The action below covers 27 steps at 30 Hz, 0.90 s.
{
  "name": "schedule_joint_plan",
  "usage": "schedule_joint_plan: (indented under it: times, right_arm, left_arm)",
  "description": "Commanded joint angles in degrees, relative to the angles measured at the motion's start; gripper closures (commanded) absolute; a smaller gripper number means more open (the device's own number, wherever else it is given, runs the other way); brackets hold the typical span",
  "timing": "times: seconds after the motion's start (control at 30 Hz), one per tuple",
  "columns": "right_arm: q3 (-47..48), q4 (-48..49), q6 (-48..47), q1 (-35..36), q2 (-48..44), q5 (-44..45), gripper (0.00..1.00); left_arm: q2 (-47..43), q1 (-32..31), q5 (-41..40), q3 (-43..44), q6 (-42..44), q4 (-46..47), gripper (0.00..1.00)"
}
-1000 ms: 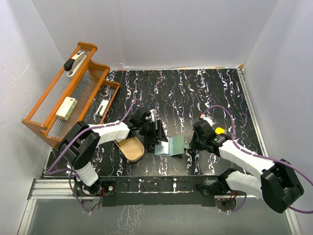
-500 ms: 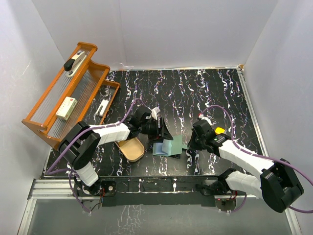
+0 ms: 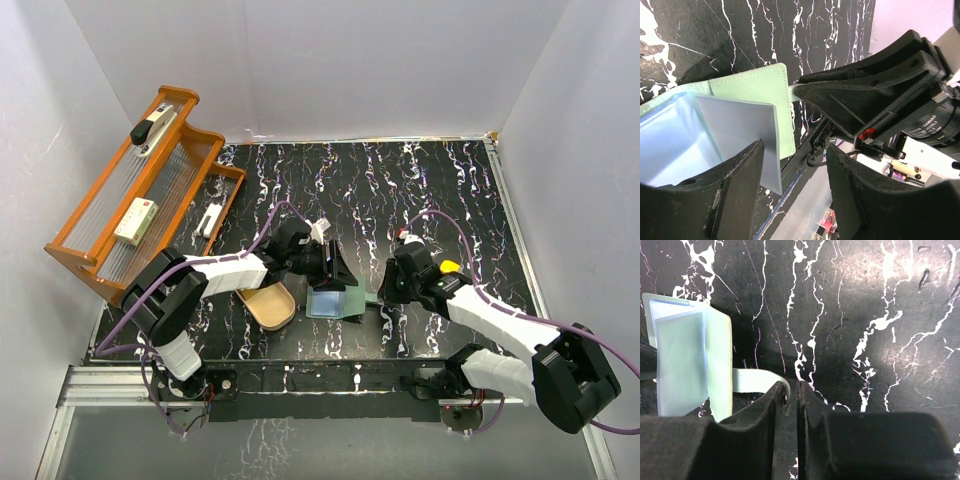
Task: Put the credit cards into the card holder
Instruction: Open the card holder at the center of the board.
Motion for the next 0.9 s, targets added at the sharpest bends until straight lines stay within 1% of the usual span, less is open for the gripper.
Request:
schedule_joint_plan:
  times: [0.0, 0.1, 0.17, 0.33, 0.53, 0.7, 0.87]
  right_arm:
    - [5.2, -2.5, -2.3, -0.2, -0.9, 3.2, 0.80]
    - [7.0, -6.5, -1.2, -0.2, -3.5, 3.3, 0.68]
    - [7.7, -8.2, 0.0, -0.2, -5.6, 2.0, 0.64]
    - [8.8, -8.0, 1.8, 0.0, -10.2, -2.9, 0.64]
    - [7.1, -2.0, 5.8, 1.3, -14.4, -6.3, 0.66]
    - [6.4, -0.1, 6.1, 2.7, -14.7, -4.9, 0.68]
    - [5.7, 3.3, 7.1, 4.8, -13.0, -5.9, 0.68]
  left_arm:
    - [1.8, -0.5, 0.4, 0.5, 0.5, 0.6, 0.49]
    - [3.0, -0.6, 0.4, 1.8, 0.8, 0.2, 0.48]
    - [3.7, -0.7, 0.2, 2.6, 1.1, -0.3, 0.47]
    - [5.1, -1.0, -0.6, 4.2, 0.9, -0.2, 0.47]
    - [5.7, -1.2, -1.4, 5.8, 1.0, -1.1, 0.46]
    - [4.9, -1.4, -2.0, 6.3, 0.2, -0.7, 0.46]
    - [6.7, -1.4, -2.2, 10.0, 2.1, -4.4, 0.46]
